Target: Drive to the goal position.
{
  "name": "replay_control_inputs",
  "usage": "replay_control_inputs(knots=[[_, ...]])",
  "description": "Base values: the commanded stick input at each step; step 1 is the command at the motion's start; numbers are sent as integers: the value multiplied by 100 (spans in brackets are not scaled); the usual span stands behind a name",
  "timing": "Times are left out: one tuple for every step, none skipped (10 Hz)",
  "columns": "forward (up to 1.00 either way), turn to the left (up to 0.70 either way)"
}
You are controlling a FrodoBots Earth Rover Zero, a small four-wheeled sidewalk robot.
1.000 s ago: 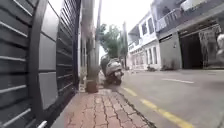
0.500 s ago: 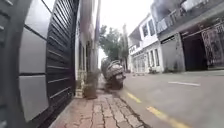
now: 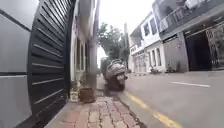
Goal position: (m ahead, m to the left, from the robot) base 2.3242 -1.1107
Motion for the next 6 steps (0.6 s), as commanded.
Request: replay_control_inputs(knots=[[67, 1], [67, 1], [67, 1], [67, 1], [67, 1], [67, 1]])
